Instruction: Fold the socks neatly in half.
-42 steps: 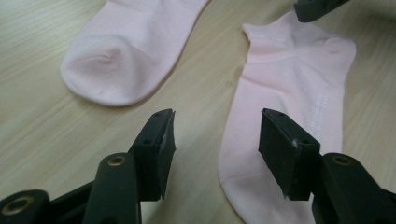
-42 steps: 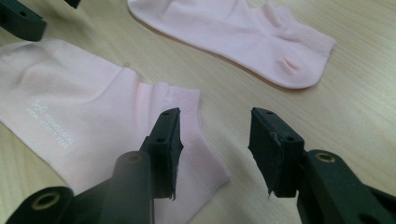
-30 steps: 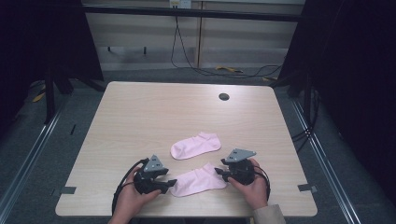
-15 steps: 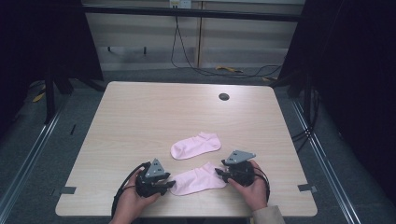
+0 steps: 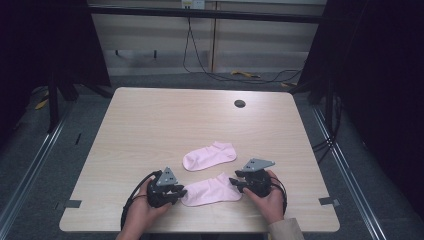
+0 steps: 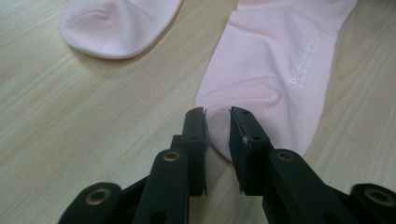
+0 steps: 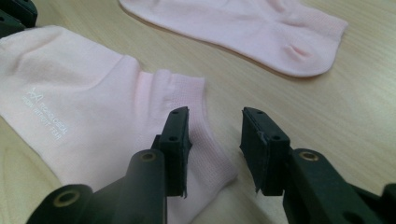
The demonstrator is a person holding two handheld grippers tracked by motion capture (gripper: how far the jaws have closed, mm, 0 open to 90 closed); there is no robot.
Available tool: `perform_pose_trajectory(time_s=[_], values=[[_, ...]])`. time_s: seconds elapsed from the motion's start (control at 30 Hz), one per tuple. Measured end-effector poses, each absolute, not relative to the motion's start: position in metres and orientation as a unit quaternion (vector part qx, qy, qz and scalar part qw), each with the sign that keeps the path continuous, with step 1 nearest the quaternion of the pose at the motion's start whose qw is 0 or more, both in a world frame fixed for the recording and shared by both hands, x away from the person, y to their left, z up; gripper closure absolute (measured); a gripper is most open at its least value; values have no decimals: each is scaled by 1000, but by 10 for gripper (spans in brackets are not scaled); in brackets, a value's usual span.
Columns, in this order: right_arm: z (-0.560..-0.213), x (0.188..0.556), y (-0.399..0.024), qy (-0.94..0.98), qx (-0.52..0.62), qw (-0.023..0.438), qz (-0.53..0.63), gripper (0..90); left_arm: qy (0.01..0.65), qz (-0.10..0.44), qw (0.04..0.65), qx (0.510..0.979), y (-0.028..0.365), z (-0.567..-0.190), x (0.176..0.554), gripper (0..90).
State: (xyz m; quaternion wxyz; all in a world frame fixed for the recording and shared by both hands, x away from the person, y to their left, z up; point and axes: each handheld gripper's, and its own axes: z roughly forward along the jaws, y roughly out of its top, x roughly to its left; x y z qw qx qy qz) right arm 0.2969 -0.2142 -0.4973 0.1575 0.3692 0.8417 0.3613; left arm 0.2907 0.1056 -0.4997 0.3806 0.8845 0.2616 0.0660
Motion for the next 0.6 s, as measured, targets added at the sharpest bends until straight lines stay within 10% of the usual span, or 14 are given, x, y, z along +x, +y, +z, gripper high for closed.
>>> perform_pose_trajectory(time_s=[0.6], values=[[-497,292,-212,834,386,134,372,838,285,56,375,881,101,-497,289,895]])
